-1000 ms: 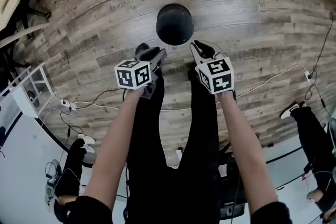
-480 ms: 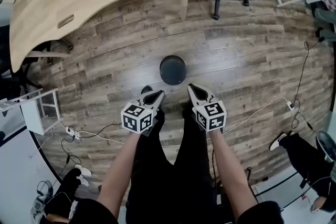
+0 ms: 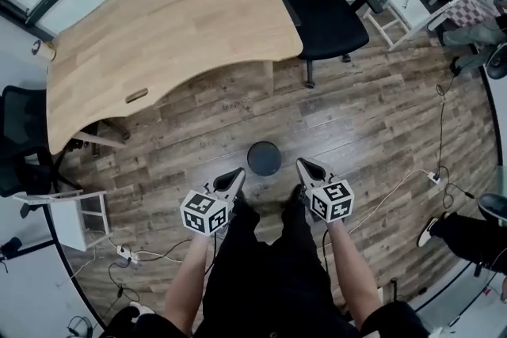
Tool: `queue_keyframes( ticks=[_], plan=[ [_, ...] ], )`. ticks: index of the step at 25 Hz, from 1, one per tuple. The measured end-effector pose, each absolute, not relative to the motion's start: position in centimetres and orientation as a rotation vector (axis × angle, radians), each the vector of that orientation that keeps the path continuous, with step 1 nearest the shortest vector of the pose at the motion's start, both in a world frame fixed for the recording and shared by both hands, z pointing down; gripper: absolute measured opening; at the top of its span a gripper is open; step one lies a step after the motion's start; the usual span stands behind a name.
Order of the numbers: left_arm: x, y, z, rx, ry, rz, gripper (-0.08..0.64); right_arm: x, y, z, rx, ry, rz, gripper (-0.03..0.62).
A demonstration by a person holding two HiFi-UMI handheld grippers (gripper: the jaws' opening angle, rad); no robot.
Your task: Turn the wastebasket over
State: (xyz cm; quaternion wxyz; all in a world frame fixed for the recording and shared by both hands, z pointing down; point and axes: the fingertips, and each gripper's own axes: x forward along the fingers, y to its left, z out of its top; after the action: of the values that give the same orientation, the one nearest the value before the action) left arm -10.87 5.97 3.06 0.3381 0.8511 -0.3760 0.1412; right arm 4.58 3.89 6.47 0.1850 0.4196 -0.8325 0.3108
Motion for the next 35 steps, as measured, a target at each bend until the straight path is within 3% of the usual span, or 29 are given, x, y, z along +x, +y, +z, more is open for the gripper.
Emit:
queue_keyframes(
  ticks=[21, 35],
  plan=[
    [-16.2, 3.6, -12.0, 2.461, -0.872, 0.096, 0.018, -0.4, 4.7, -13.3, 1.466, -2.575, 0.581, 0.032],
    [-17.4, 4.2, -13.9, 2.479, -0.917, 0.056, 0.018, -0.9, 6.6, -14.5, 1.482, -2.574, 0.537, 0.032]
  ],
)
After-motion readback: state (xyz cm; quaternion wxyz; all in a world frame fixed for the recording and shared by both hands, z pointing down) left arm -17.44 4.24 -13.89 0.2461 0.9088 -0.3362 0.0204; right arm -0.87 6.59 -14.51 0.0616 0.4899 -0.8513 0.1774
